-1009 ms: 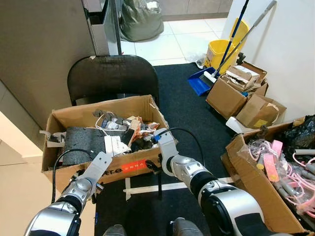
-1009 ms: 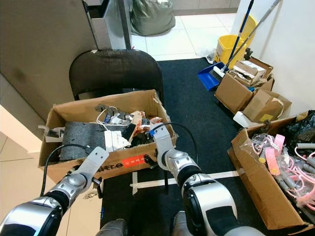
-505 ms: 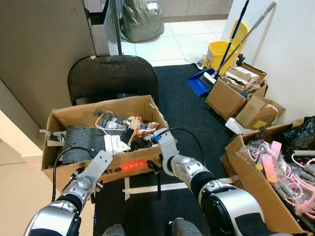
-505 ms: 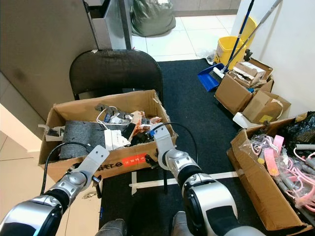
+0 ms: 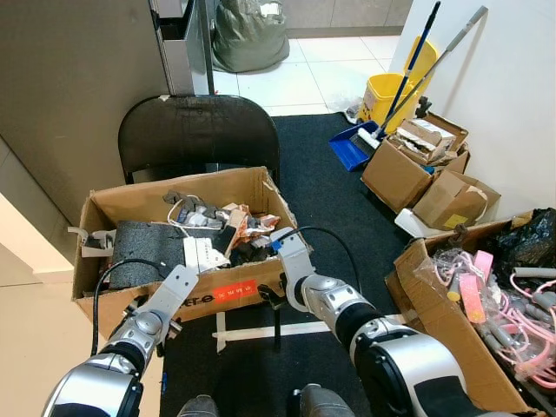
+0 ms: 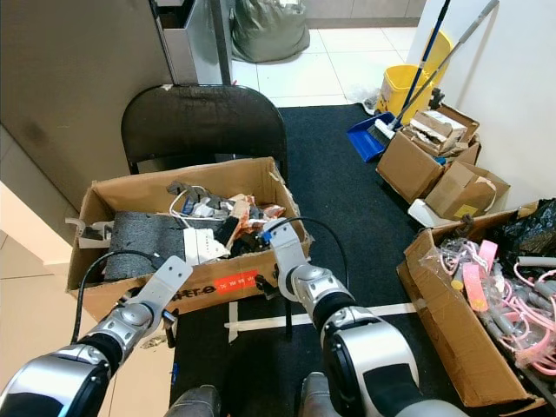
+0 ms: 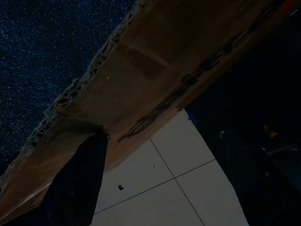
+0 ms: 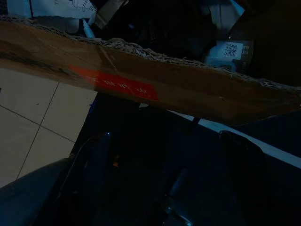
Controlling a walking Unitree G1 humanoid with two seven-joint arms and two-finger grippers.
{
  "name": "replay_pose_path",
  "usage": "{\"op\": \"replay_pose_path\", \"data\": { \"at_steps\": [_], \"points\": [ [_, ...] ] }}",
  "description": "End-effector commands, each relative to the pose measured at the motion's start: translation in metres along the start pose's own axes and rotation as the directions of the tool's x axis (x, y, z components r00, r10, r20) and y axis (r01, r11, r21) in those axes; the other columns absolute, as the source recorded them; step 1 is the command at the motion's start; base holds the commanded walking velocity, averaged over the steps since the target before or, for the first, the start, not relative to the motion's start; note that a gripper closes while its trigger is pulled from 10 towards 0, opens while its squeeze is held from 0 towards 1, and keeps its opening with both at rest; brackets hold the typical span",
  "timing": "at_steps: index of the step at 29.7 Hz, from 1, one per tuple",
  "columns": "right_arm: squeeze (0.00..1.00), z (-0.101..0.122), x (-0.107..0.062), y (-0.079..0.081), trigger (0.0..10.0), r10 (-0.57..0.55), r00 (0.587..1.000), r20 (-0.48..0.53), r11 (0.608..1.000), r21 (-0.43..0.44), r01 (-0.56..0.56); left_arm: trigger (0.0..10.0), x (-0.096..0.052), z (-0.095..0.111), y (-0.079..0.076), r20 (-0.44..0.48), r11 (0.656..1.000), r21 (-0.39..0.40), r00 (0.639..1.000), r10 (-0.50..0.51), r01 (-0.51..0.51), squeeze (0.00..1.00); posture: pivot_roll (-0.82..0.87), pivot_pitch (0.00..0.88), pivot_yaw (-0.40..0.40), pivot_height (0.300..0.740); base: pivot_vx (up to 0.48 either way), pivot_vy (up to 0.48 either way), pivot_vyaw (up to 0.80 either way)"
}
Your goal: Picking trash to rubbish bin
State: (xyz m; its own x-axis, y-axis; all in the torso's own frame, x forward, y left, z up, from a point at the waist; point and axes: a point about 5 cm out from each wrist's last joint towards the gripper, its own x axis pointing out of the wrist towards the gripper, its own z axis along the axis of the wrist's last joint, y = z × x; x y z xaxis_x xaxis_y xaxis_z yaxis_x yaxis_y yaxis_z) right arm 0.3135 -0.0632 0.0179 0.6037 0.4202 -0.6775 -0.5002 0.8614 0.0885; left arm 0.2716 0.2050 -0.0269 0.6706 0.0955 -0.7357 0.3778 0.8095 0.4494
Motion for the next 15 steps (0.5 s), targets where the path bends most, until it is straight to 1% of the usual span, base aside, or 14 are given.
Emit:
{"op": "replay_pose_path", "data": {
  "at_steps": [1,15],
  "points": [
    [0.00,-0.0045,0.0008,0.0028,10.0,0.008,1.000,-0.029,1.000,0.004,-0.008,10.0,0.0000,0.0221,0.0124,0.097,0.999,0.017,0.994,0.044,-0.046,0.00,0.06,0.091,-0.035,0.740,0.000,0.000,0.00],
    [0.00,-0.0094,0.0016,0.0059,10.0,0.018,0.999,-0.041,1.000,0.023,-0.017,10.0,-0.0001,0.0166,0.0110,0.083,0.999,0.017,0.996,0.037,-0.039,0.00,0.06,0.120,-0.024,0.740,0.000,0.000,0.00]
  ]
}}
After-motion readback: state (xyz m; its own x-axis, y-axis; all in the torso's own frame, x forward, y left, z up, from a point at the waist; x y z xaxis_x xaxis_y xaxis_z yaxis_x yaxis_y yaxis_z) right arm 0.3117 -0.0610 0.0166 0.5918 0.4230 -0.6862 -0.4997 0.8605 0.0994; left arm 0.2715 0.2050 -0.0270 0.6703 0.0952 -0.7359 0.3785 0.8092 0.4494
